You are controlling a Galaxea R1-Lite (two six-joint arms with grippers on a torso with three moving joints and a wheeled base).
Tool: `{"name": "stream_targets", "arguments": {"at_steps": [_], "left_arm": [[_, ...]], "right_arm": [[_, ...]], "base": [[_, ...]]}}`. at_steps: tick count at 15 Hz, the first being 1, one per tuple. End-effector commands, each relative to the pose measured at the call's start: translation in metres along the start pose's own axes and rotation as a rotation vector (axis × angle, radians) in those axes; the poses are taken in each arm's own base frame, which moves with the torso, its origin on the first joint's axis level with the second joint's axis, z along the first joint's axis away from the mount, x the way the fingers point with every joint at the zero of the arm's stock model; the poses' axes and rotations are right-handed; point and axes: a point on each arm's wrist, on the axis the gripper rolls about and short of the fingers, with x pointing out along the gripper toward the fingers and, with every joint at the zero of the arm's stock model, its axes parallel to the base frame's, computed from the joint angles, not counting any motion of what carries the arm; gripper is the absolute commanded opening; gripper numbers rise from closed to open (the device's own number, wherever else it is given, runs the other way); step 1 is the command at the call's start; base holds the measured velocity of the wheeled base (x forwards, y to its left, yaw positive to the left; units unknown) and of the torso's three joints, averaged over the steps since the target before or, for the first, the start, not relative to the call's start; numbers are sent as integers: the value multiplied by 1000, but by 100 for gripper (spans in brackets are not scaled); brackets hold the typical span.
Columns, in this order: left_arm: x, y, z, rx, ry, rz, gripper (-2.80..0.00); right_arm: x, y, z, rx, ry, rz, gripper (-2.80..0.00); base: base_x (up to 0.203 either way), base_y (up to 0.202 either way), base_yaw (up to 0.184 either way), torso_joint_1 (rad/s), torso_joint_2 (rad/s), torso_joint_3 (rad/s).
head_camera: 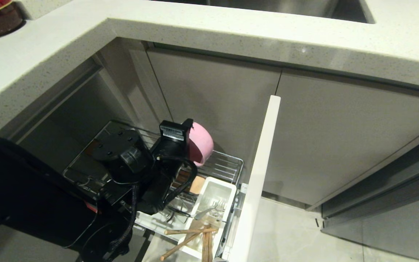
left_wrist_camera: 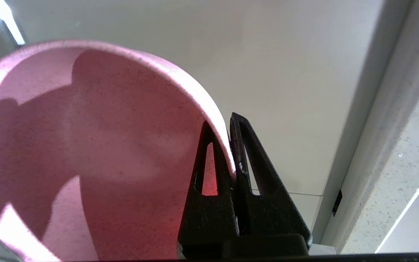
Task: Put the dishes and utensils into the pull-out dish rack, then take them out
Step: Pick up the bowl and place it in the cupboard
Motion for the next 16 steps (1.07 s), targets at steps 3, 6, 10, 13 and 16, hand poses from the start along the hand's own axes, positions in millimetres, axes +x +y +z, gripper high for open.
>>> {"name": "stream_targets", "arguments": {"at_steps": [3,6,10,13,16], "left_arm": [[3,10,-3,-8,1,25,-280],[3,13,-3,-6,1,39,-280],[3,17,-4,-4,15,84,-280],[2,18,-3,2,12,104,-280],[1,17,-3,3,12,104,-280]], "right_arm": [[1,0,-7,0,25,0,-280],[1,0,-7,0,25,0,-280],[1,0,-7,0,25,0,-280],[1,0,-7,0,25,0,-280],[1,0,-7,0,25,0,-280]], "base": [[0,0,0,0,0,0],[0,0,0,0,0,0],[0,0,0,0,0,0],[0,0,0,0,0,0],[0,0,0,0,0,0]]}}
